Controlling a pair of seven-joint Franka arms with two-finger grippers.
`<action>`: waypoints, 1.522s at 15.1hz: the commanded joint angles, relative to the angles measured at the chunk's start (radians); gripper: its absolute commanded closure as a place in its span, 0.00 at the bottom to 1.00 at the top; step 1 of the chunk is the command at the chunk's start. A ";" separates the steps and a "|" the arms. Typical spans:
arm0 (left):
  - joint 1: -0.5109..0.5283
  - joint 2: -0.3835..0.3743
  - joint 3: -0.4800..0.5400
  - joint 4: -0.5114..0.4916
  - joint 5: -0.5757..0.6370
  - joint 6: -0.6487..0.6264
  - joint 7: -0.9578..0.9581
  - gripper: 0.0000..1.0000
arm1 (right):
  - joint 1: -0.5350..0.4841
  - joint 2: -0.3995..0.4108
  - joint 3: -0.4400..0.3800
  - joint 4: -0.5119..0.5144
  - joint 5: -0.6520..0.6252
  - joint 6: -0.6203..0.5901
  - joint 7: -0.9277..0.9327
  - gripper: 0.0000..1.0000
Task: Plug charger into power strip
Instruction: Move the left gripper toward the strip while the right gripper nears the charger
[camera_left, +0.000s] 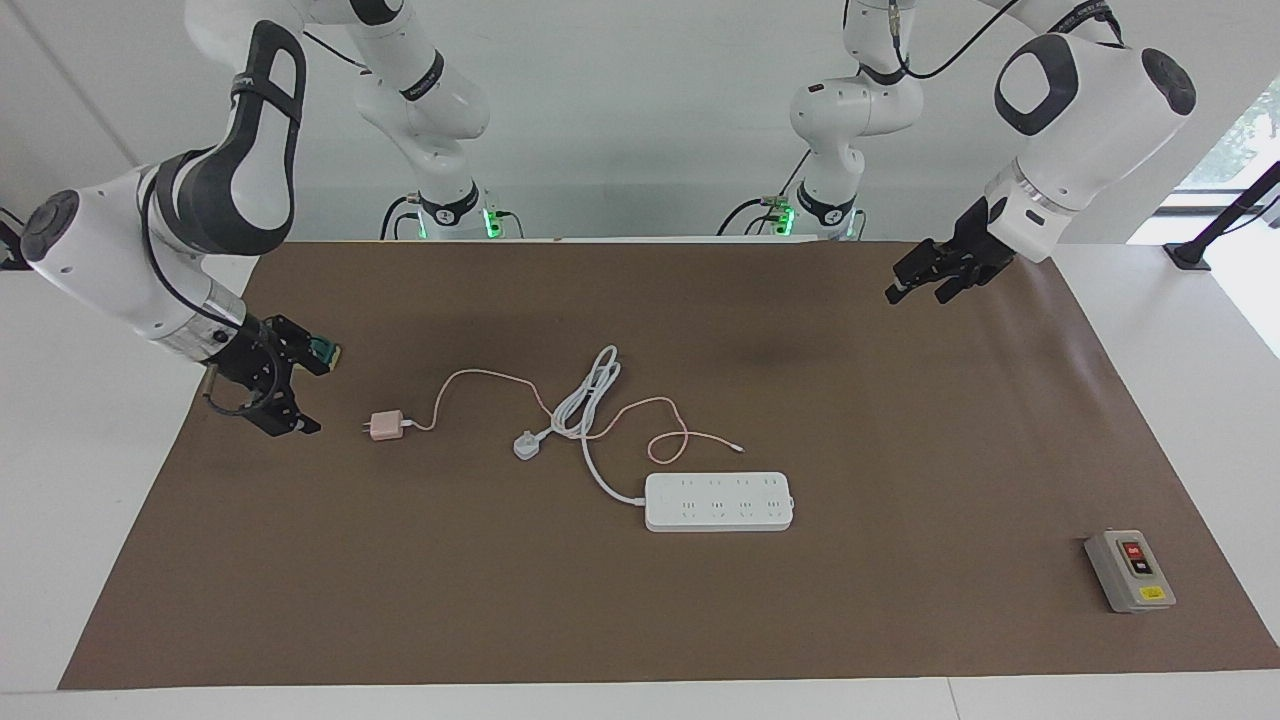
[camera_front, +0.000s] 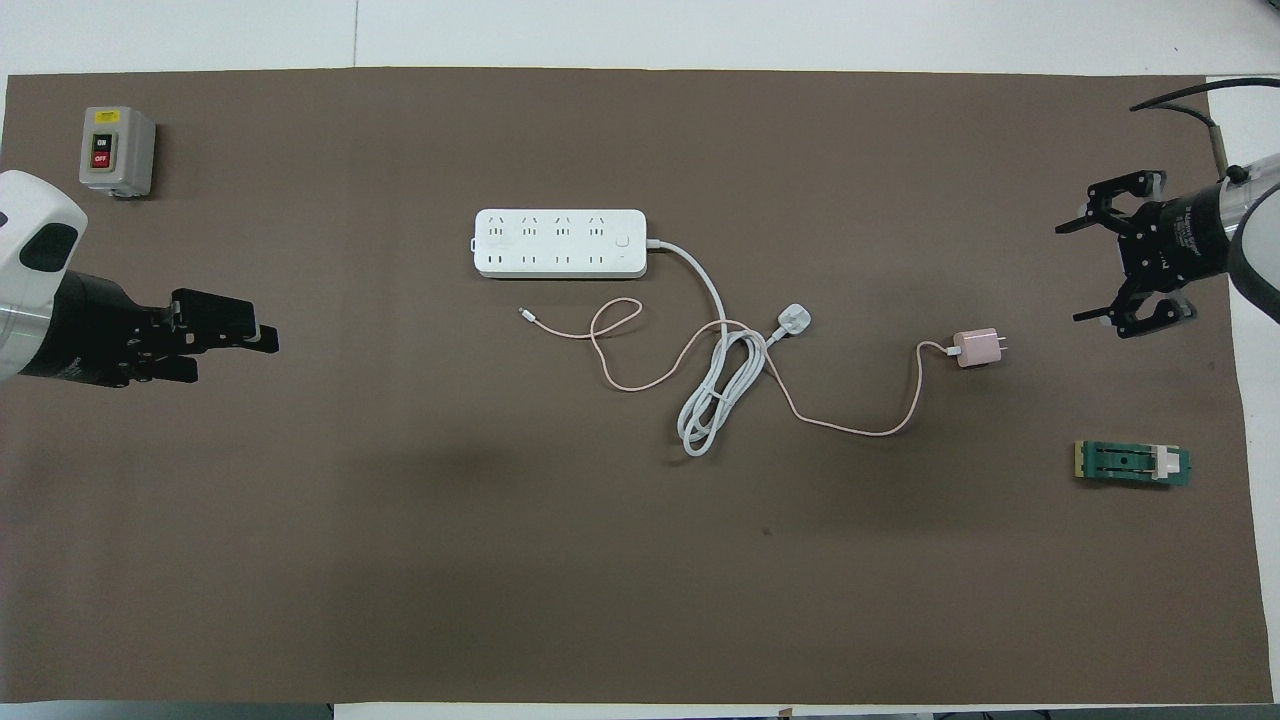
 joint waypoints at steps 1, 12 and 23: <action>-0.008 -0.020 -0.014 -0.011 -0.009 0.015 -0.020 0.00 | -0.009 0.023 0.011 -0.046 0.024 0.028 -0.100 0.01; 0.025 -0.004 -0.008 -0.061 -0.298 0.000 0.053 0.00 | -0.091 0.052 0.006 -0.192 0.173 0.092 -0.451 0.00; 0.087 0.144 -0.010 -0.227 -0.866 0.077 0.593 0.00 | -0.115 0.120 0.004 -0.158 0.405 -0.009 -0.436 0.00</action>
